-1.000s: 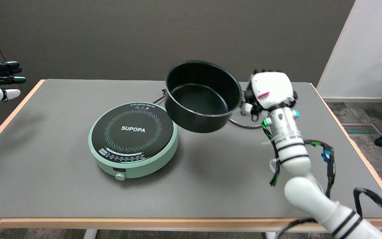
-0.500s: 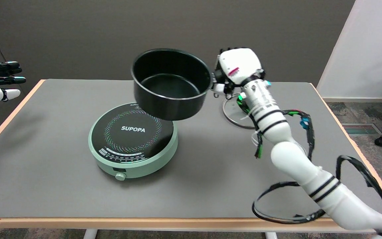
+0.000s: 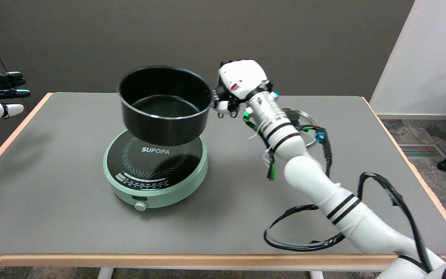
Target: Place the soup pot onto the induction stove.
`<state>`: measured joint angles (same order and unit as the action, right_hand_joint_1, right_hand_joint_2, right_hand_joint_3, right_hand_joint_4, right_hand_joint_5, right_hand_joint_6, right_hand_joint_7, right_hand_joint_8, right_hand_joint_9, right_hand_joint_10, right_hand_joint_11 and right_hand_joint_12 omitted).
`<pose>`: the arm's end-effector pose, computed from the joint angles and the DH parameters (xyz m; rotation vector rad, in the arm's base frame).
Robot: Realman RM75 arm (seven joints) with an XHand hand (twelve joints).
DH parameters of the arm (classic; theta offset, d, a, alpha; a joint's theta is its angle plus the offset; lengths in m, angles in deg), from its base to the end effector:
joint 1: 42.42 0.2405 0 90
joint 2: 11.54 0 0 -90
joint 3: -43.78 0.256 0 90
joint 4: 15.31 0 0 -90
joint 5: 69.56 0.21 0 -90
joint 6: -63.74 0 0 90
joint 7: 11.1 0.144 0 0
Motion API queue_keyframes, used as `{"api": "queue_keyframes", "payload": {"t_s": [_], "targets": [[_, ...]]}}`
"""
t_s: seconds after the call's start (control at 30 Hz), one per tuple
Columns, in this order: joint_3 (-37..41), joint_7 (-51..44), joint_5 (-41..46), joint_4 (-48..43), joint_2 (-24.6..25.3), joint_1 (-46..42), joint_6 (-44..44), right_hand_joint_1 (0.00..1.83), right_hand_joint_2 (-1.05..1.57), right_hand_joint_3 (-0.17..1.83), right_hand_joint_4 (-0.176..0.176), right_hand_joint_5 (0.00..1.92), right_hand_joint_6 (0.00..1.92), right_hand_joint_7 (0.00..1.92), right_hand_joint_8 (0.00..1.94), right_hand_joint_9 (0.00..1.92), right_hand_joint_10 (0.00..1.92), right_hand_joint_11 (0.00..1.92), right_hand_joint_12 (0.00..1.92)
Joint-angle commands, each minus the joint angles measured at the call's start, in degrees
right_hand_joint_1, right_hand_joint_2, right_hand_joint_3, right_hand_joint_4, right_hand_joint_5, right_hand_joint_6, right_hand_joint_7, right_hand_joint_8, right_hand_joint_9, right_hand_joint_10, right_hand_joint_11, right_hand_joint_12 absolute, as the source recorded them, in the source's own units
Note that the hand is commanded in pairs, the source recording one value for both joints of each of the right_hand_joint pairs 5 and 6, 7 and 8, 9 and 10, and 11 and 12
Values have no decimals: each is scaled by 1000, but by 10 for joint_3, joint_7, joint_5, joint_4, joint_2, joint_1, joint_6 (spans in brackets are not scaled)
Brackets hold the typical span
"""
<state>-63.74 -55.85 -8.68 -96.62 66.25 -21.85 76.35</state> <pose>-0.1647 -0.4259 0.2256 1.6661 0.2087 0.2543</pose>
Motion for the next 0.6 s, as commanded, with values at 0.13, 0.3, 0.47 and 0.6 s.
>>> {"api": "queue_keyframes", "payload": {"t_s": [0.13, 0.3, 0.47, 0.6], "targets": [[-35, -42, -125, 92, 156, 7, 60, 1002, 1269, 613, -90, 1733, 1733, 1733, 1733, 1733, 1733, 1733, 1733], [-51, -42, -158, 98, 161, 10, 78, 1003, 1270, 611, -91, 1730, 1730, 1730, 1730, 1730, 1730, 1730, 1730], [-47, -42, -172, 116, 158, 7, 94, 999, 1280, 607, -91, 1729, 1729, 1729, 1729, 1729, 1729, 1729, 1729], [-46, -42, -172, 128, 154, 2, 114, 997, 1284, 606, -91, 1729, 1729, 1729, 1729, 1729, 1729, 1729, 1729]]}}
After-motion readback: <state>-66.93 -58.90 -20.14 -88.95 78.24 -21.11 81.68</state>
